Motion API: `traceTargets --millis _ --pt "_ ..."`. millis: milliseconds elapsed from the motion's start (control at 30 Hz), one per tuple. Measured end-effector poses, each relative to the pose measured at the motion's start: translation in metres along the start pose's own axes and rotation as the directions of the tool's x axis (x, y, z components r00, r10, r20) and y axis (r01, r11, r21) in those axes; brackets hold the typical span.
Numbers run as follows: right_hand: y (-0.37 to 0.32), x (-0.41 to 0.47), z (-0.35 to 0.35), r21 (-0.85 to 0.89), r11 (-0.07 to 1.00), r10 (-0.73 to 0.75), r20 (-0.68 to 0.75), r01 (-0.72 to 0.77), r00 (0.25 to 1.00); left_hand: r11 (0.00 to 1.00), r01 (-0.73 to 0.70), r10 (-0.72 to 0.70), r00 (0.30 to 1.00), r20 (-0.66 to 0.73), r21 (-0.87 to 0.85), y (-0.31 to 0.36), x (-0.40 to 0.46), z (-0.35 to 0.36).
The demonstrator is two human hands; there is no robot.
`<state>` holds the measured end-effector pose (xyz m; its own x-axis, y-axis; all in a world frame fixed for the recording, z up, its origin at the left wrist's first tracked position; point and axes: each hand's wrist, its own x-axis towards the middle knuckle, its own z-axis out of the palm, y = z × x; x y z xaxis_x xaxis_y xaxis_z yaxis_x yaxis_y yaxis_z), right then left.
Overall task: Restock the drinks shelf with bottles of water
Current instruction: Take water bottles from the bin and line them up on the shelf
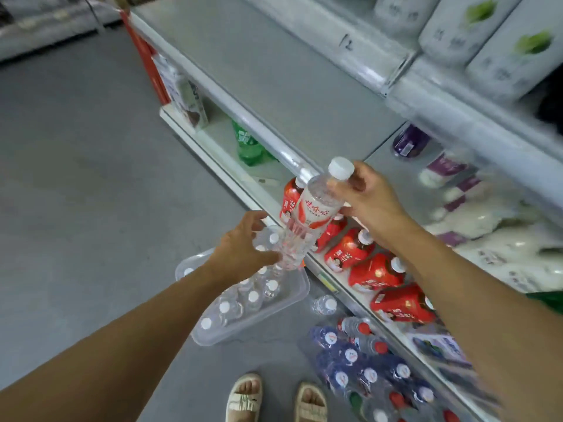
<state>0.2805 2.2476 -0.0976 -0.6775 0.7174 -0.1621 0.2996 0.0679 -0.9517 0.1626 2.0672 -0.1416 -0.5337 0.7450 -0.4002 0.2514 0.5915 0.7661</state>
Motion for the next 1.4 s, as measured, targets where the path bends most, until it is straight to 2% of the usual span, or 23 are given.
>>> traceTargets --millis 233,400,467,600,767,1000,1167,1267,1400 --pt "-0.169 -0.017 -0.019 0.046 0.998 -0.042 0.101 0.038 0.994 0.976 -0.12 0.122 0.993 -0.002 -0.183 0.105 -0.042 -0.086" --pt "-0.257 -0.043 -0.028 0.053 0.995 -0.083 0.07 0.08 0.994 0.939 -0.21 0.23 0.972 0.045 -0.274 0.16 -0.077 -0.129" --pt "-0.284 -0.054 -0.032 0.048 0.993 -0.111 0.063 0.108 0.992 0.925 -0.249 0.276 0.959 0.059 -0.287 0.179 -0.092 -0.141" --pt "-0.33 -0.077 -0.043 0.02 0.987 -0.162 0.022 0.162 0.987 0.911 -0.332 0.339 0.941 -0.014 -0.246 0.215 -0.119 -0.157" --pt "-0.374 -0.108 -0.062 -0.085 0.971 -0.232 -0.073 0.225 0.97 0.883 -0.411 0.423 0.906 0.005 -0.225 0.259 -0.153 -0.173" --pt "-0.425 -0.158 -0.106 -0.099 0.955 -0.292 -0.176 0.279 0.94 0.831 -0.516 0.526 0.85 -0.007 -0.209 0.327 -0.189 -0.176" --pt "-0.461 -0.202 -0.15 -0.194 0.936 -0.343 -0.315 0.294 0.885 0.749 -0.607 0.628 0.778 -0.007 -0.266 0.391 -0.216 -0.165" --pt "-0.473 -0.235 -0.185 -0.303 0.909 -0.401 -0.453 0.286 0.796 0.723 -0.629 0.657 0.754 0.001 -0.287 0.431 -0.231 -0.152" --pt "-0.48 -0.282 -0.237 -0.43 0.884 -0.431 -0.593 0.186 0.68 0.681 -0.663 0.704 0.71 0.029 -0.311 0.479 -0.251 -0.131"
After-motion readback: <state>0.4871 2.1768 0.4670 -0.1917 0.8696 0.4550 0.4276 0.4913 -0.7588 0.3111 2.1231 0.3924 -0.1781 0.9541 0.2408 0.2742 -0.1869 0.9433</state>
